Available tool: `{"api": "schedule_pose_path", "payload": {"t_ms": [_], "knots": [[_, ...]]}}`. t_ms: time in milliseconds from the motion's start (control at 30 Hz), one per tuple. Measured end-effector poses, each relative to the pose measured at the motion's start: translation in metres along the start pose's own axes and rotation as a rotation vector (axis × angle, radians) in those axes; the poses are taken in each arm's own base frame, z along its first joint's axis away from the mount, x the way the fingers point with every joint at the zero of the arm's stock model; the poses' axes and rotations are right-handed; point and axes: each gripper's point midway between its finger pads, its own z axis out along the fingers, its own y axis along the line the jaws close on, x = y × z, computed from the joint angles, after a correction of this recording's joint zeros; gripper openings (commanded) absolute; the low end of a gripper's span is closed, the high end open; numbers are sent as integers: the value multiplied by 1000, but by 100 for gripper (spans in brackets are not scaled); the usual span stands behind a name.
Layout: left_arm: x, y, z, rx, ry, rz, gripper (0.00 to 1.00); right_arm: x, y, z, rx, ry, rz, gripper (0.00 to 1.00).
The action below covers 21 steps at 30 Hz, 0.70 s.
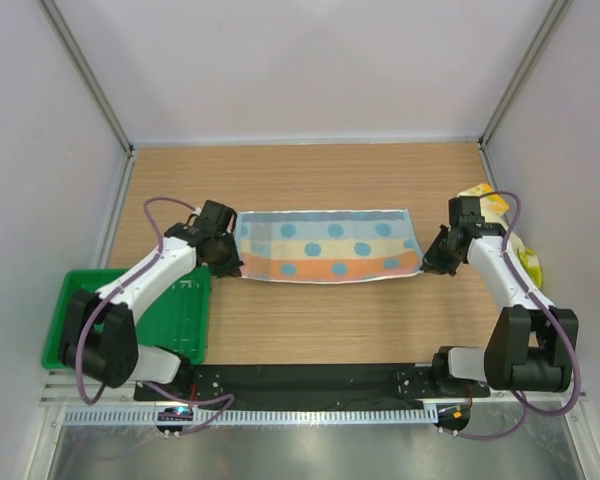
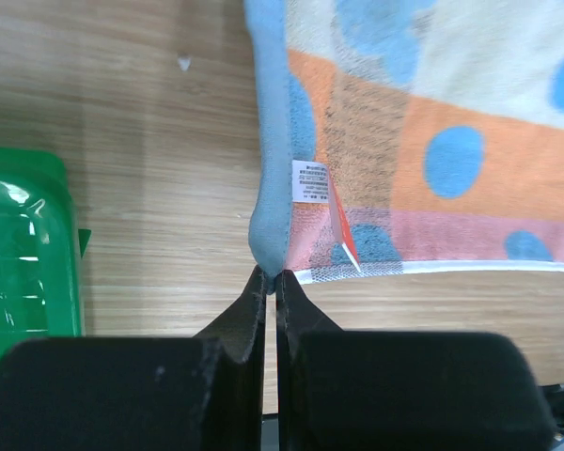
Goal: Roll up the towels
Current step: Fold the towel
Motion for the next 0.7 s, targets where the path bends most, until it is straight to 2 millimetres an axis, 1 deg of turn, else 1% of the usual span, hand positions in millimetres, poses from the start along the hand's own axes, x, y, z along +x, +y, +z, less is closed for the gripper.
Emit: {"api": "schedule_pose_path", "payload": {"t_ms": [167, 267, 433, 533, 633, 700], "knots": [[-20, -15, -35, 107, -139, 53, 0, -3, 6, -8, -26, -2, -3, 1], [-29, -20, -46, 136, -186, 92, 0, -10, 14, -14, -49, -13, -6, 1], [-38, -24, -51, 138, -204, 124, 1, -25, 28, -16, -75, -16, -8, 1], [-49, -28, -52, 109, -200, 127, 0, -33, 34, -9, -72, -2, -7, 1], [-63, -35, -47, 85, -197, 132, 0, -42, 41, -1, -68, 16, -5, 1], [-69, -37, -42, 71, -189, 132, 0, -48, 45, 5, -66, 26, -4, 1]]}}
